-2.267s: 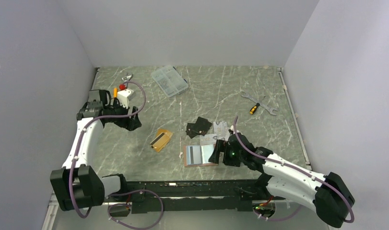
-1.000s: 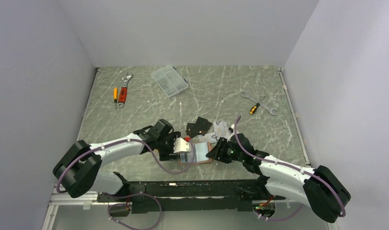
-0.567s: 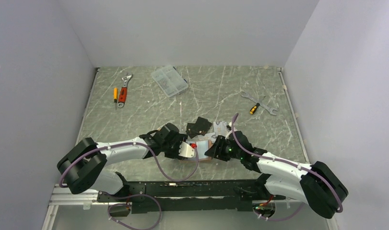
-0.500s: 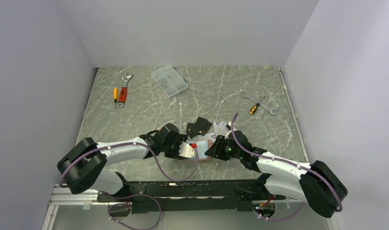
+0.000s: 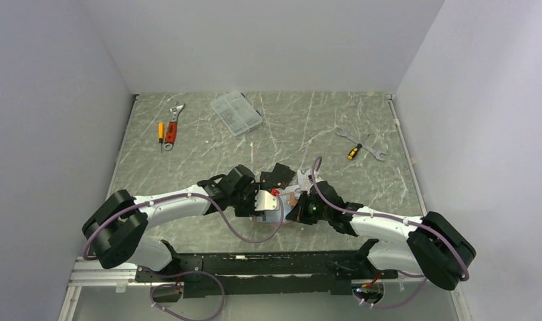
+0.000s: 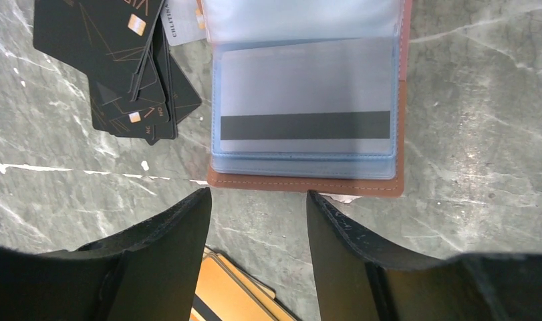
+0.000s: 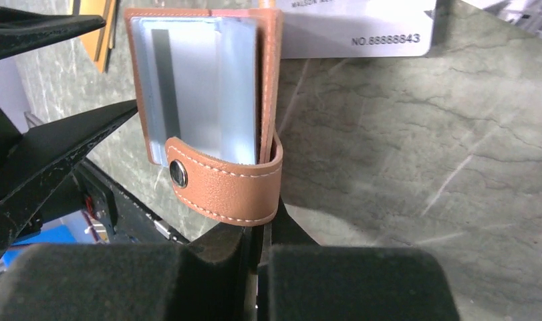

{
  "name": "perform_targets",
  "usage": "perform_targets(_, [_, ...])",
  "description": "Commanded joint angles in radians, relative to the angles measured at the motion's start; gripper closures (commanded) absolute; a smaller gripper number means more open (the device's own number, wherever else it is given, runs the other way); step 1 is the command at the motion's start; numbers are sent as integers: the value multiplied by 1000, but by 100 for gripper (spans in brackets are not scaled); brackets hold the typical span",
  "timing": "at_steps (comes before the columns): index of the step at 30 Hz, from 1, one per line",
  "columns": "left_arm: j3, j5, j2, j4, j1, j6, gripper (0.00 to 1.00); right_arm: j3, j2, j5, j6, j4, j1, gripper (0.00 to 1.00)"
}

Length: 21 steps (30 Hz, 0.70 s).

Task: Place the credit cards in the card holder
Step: Close the card holder at the center of the board.

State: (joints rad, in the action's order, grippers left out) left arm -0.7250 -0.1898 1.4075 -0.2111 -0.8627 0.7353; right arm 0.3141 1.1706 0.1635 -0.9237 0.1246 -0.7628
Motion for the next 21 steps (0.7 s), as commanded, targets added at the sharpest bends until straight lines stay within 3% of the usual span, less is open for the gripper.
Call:
perform_targets(1, [-44,-57,-4,-25,-12,-48,40,34,8,-40,9,-29,-6,99])
perform_targets(15, [-219,-138,23,-106,-12,-126,42,33,109,-6,10,-4,-3,100])
perform_targets(21, [-248,-177,81,-55,-24,-138,52,5,93,70,33,88,5,89])
